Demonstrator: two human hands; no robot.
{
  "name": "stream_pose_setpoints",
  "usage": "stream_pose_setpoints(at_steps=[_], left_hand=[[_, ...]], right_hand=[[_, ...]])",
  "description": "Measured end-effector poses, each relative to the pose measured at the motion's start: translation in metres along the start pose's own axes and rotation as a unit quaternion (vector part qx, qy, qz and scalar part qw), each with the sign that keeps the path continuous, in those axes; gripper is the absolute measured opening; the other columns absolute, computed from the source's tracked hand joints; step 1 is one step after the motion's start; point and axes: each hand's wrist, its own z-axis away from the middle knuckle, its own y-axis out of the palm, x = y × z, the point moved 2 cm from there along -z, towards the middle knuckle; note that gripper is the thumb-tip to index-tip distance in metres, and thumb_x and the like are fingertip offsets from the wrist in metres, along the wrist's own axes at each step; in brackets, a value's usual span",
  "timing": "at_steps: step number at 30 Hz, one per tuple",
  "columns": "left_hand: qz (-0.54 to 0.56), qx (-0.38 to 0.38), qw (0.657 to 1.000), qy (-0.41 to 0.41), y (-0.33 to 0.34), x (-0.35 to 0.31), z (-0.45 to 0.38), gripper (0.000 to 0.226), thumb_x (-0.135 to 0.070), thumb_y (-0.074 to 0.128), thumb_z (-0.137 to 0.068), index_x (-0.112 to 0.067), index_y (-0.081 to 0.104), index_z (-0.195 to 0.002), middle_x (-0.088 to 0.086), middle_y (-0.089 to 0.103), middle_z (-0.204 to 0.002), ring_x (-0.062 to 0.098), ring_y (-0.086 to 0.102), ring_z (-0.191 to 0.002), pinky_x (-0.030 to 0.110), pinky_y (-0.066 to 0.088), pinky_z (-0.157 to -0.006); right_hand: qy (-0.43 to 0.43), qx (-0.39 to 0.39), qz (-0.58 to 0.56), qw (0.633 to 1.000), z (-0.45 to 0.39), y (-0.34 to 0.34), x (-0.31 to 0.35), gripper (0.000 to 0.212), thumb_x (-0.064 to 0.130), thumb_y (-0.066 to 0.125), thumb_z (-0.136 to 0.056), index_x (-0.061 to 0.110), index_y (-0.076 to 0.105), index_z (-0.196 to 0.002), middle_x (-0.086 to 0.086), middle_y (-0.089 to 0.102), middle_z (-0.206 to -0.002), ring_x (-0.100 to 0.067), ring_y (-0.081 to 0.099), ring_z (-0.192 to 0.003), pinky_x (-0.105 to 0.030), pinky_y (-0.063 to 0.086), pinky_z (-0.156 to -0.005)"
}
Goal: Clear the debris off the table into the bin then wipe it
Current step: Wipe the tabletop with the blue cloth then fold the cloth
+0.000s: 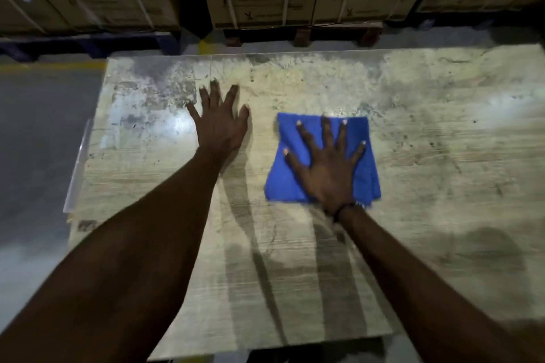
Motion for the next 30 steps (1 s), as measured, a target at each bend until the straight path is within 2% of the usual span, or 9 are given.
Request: stream_pose_setpoints(at_steps=[2, 4, 10, 13, 15, 20, 22, 25, 30], left_hand=[[-0.007, -0.025, 1.0, 0.0, 0.001, 0.001, -0.004, 0.064, -0.059, 0.027, -0.106, -0.034, 0.026, -0.165, 0.011, 0.007, -0.176, 0.034, 0.002, -0.162, 0.068, 0.002, -0.125], [-0.013, -0.045, 0.999, 0.004, 0.003, 0.0, 0.0, 0.065, -0.06, 0.025, -0.105, -0.036, 0.026, -0.165, 0.009, 0.009, -0.176, 0.033, 0.004, -0.162, 0.066, 0.004, -0.125], [-0.029, -0.056, 0.998, -0.009, 0.002, -0.002, 0.0, 0.064, -0.06, 0.026, -0.105, -0.037, 0.027, -0.164, 0.006, 0.011, -0.176, 0.03, 0.008, -0.162, 0.064, 0.007, -0.126], [-0.03, -0.053, 0.998, -0.014, 0.002, -0.003, 0.001, 0.064, -0.059, 0.027, -0.105, -0.037, 0.026, -0.164, 0.006, 0.01, -0.176, 0.029, 0.007, -0.162, 0.063, 0.007, -0.126], [-0.031, -0.053, 0.998, -0.017, 0.0, -0.003, -0.001, 0.063, -0.059, 0.028, -0.105, -0.037, 0.026, -0.164, 0.005, 0.01, -0.176, 0.029, 0.007, -0.162, 0.063, 0.008, -0.126], [-0.025, -0.058, 0.998, -0.013, -0.002, -0.002, -0.001, 0.064, -0.058, 0.032, -0.104, -0.037, 0.028, -0.164, 0.005, 0.011, -0.176, 0.03, 0.008, -0.162, 0.063, 0.009, -0.126], [-0.019, -0.056, 0.998, -0.014, -0.002, -0.002, -0.001, 0.063, -0.058, 0.033, -0.105, -0.037, 0.027, -0.164, 0.005, 0.01, -0.176, 0.029, 0.007, -0.162, 0.063, 0.008, -0.126], [-0.027, -0.051, 0.998, -0.016, -0.002, -0.003, -0.002, 0.063, -0.058, 0.035, -0.104, -0.037, 0.028, -0.164, 0.005, 0.01, -0.176, 0.029, 0.007, -0.162, 0.063, 0.009, -0.126], [-0.008, -0.054, 0.998, -0.019, -0.002, -0.003, -0.002, 0.062, -0.057, 0.036, -0.105, -0.038, 0.028, -0.163, 0.003, 0.006, -0.176, 0.027, 0.004, -0.163, 0.063, 0.009, -0.125]], right_hand=[[-0.034, 0.008, 0.015, 0.999, 0.033, 0.0, 0.013, 0.075, 0.083, 0.031, -0.095, 0.054, 0.014, -0.162, 0.004, 0.002, -0.176, -0.032, -0.008, -0.162, -0.075, -0.006, -0.119], [-0.032, 0.014, 0.019, 0.999, 0.032, -0.001, 0.012, 0.075, 0.084, 0.031, -0.094, 0.055, 0.014, -0.161, 0.006, 0.002, -0.176, -0.031, -0.009, -0.162, -0.074, -0.006, -0.119], [0.056, -0.007, -0.01, 0.998, -0.112, -0.006, -0.017, 0.077, 0.088, 0.028, -0.09, 0.055, 0.021, -0.16, 0.005, 0.009, -0.176, -0.034, -0.003, -0.162, -0.079, -0.002, -0.117], [0.089, -0.016, -0.015, 0.996, -0.152, -0.004, -0.018, 0.078, 0.087, 0.025, -0.09, 0.054, 0.022, -0.16, 0.002, 0.01, -0.176, -0.037, -0.002, -0.161, -0.08, 0.0, -0.116], [0.088, -0.022, 0.003, 0.996, -0.137, -0.001, -0.002, 0.076, 0.084, 0.025, -0.094, 0.051, 0.019, -0.162, -0.001, 0.009, -0.176, -0.038, -0.002, -0.161, -0.081, 0.003, -0.115], [0.002, 0.003, 0.02, 1.0, -0.015, 0.0, 0.05, 0.072, 0.08, 0.032, -0.098, 0.051, 0.016, -0.162, 0.003, 0.003, -0.176, -0.033, -0.008, -0.162, -0.074, 0.0, -0.12], [-0.007, 0.013, 0.019, 1.0, -0.01, 0.0, 0.05, 0.073, 0.082, 0.033, -0.097, 0.053, 0.018, -0.161, 0.004, 0.005, -0.176, -0.032, -0.007, -0.162, -0.074, 0.001, -0.12], [0.011, 0.001, 0.033, 0.999, -0.082, 0.002, 0.039, 0.073, 0.084, 0.029, -0.095, 0.053, 0.02, -0.161, 0.004, 0.006, -0.176, -0.033, -0.004, -0.162, -0.076, 0.002, -0.119], [0.064, 0.015, -0.025, 0.998, -0.226, -0.001, 0.028, 0.073, 0.085, 0.029, -0.093, 0.053, 0.026, -0.159, 0.001, 0.011, -0.176, -0.036, -0.004, -0.161, -0.08, -0.004, -0.116]])
